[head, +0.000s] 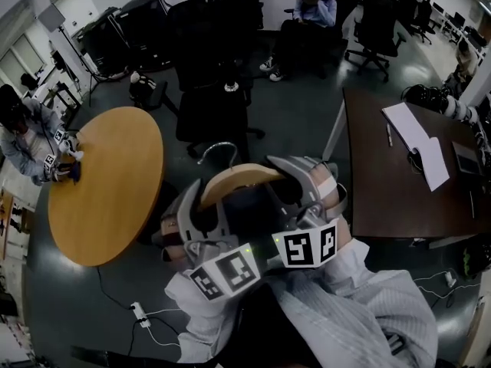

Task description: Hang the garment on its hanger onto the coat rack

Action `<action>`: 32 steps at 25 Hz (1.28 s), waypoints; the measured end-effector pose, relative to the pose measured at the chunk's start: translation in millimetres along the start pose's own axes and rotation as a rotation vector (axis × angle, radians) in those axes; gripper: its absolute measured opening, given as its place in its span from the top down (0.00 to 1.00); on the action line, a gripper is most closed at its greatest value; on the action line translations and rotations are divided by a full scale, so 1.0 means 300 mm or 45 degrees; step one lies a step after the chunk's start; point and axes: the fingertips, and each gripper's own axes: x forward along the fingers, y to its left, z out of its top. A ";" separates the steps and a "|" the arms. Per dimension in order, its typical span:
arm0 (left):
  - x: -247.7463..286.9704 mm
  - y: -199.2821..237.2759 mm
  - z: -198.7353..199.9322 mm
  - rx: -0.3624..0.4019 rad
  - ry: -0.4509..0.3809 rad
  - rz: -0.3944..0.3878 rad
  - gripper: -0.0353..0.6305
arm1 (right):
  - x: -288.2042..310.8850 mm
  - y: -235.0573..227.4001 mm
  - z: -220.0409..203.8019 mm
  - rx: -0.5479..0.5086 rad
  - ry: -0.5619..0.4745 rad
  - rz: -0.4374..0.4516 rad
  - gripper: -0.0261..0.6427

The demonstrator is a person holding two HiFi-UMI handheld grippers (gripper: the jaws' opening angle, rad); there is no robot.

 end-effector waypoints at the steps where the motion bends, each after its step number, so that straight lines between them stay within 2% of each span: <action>1: 0.044 0.012 -0.005 -0.001 0.002 0.006 0.84 | 0.044 -0.011 -0.015 -0.003 -0.005 0.002 0.85; 6: 0.242 0.031 -0.036 -0.023 0.000 0.001 0.84 | 0.223 -0.045 -0.101 -0.024 -0.004 0.014 0.85; 12: 0.495 0.095 -0.080 -0.032 -0.036 -0.040 0.84 | 0.457 -0.093 -0.179 -0.035 0.045 -0.022 0.85; 24: 0.975 0.236 -0.104 0.030 -0.302 -0.196 0.84 | 0.848 -0.217 -0.300 -0.063 0.262 -0.281 0.85; 32: 1.142 0.235 -0.028 0.037 -0.444 -0.289 0.84 | 0.922 -0.319 -0.380 -0.096 0.383 -0.397 0.85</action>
